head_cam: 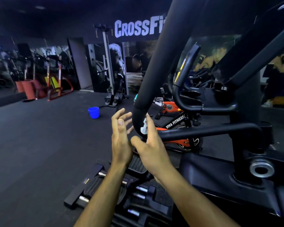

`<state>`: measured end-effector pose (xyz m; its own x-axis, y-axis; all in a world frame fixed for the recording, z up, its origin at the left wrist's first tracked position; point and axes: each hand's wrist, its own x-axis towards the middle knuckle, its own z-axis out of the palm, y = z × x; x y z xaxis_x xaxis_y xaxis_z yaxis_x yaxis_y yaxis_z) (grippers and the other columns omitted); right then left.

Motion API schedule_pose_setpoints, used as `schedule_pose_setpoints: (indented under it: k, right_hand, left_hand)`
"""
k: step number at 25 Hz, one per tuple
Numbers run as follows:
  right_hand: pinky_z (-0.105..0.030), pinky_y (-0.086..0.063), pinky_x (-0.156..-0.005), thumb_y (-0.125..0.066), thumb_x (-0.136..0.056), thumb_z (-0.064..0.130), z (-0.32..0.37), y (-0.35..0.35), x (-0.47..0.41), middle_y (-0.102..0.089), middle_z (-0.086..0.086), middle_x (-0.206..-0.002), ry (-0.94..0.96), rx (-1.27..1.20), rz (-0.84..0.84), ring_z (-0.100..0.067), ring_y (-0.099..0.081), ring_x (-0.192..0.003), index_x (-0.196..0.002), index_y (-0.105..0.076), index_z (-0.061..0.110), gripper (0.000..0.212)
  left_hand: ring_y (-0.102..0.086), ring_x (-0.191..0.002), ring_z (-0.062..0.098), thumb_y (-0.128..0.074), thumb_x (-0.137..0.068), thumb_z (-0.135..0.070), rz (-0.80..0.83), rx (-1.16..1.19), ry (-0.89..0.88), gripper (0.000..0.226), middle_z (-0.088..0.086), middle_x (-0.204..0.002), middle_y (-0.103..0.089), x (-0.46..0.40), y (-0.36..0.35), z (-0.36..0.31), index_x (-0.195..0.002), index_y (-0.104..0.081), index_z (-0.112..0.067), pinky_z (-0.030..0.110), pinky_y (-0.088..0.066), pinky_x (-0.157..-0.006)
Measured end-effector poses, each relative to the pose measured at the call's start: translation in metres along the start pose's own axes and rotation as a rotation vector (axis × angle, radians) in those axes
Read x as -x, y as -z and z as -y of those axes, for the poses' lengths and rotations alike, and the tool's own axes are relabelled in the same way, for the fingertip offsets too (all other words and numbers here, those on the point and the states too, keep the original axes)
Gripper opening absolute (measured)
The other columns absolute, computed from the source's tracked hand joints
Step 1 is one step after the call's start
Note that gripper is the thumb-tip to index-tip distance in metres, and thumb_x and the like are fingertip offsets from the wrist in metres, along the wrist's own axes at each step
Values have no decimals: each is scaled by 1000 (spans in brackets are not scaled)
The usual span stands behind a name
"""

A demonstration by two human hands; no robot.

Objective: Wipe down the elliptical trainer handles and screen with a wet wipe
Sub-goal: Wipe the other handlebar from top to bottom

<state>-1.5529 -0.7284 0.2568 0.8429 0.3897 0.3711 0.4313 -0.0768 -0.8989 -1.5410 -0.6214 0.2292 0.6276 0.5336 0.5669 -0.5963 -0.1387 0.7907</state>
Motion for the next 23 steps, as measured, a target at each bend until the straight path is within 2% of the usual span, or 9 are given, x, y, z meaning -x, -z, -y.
schedule_pose_setpoints:
  k: [2,4,7,9,13,15,17,20,23]
  right_hand:
    - [-33,-31,-120,-54,-70,47,10,-6,-4,-38,15,-159,23,-232,-51,3,-35,-143,-158,-25,39,93]
    - [-31,-24,-124,-53,-73,43,16,-11,-1,-27,19,-163,55,-322,-90,8,-24,-147,-161,-18,37,95]
    - [-21,-11,-125,-40,-81,52,4,-16,10,-11,22,-166,103,-92,-75,17,-8,-147,-162,-5,34,90]
    - [-27,-1,-127,-30,-91,53,-21,-10,13,-11,14,-168,180,168,-58,10,-5,-150,-163,-7,27,80]
    - [-45,-5,-128,-35,-98,39,-70,37,5,-39,1,-156,375,727,-58,-16,-28,-149,-156,-30,15,63]
    - [-49,-10,-127,-39,-95,35,-81,69,-1,-45,1,-148,401,904,-46,-19,-35,-144,-152,-38,16,60]
    - [-48,-14,-126,-38,-98,30,-93,104,-8,-50,1,-143,401,955,-72,-19,-41,-139,-147,-44,16,52]
    - [-34,-19,-126,-38,-104,20,-110,144,-22,-60,-4,-137,408,951,-131,-24,-54,-130,-141,-55,12,41]
    - [-30,-25,-123,-49,-101,6,-108,144,-23,-62,0,-139,480,913,-124,-22,-58,-130,-139,-60,11,40]
  left_hand:
    - [-68,-113,7,-29,-105,-47,-11,32,17,48,3,-133,-63,1,0,2,-142,-49,-23,23,-54,-89]
    - [-68,-115,10,-30,-104,-55,-19,33,17,47,0,-132,-65,2,0,3,-139,-51,-31,25,-55,-90]
    - [-67,-121,19,-38,-99,-69,-11,69,33,50,2,-133,-65,4,2,5,-135,-53,-37,33,-56,-97]
    - [-67,-119,13,-30,-104,-57,-26,44,51,45,-3,-130,-66,8,0,7,-137,-51,-34,27,-54,-95]
    - [-65,-112,-2,-26,-107,-42,9,-8,79,38,-28,-118,-67,22,-13,10,-134,-51,-33,17,-51,-89]
    - [-64,-112,-4,-28,-108,-40,40,-28,87,36,-32,-117,-65,27,-17,10,-136,-49,-33,18,-52,-91]
    - [-63,-119,1,-30,-108,-43,48,-58,83,40,-27,-125,-65,29,-14,14,-141,-48,-30,23,-53,-97]
    - [-62,-126,9,-32,-108,-44,53,-54,82,44,-9,-136,-64,31,-6,17,-145,-48,-26,25,-54,-101]
    - [-64,-125,10,-32,-107,-45,29,-45,107,47,-7,-134,-64,37,-5,17,-146,-48,-24,24,-54,-99]
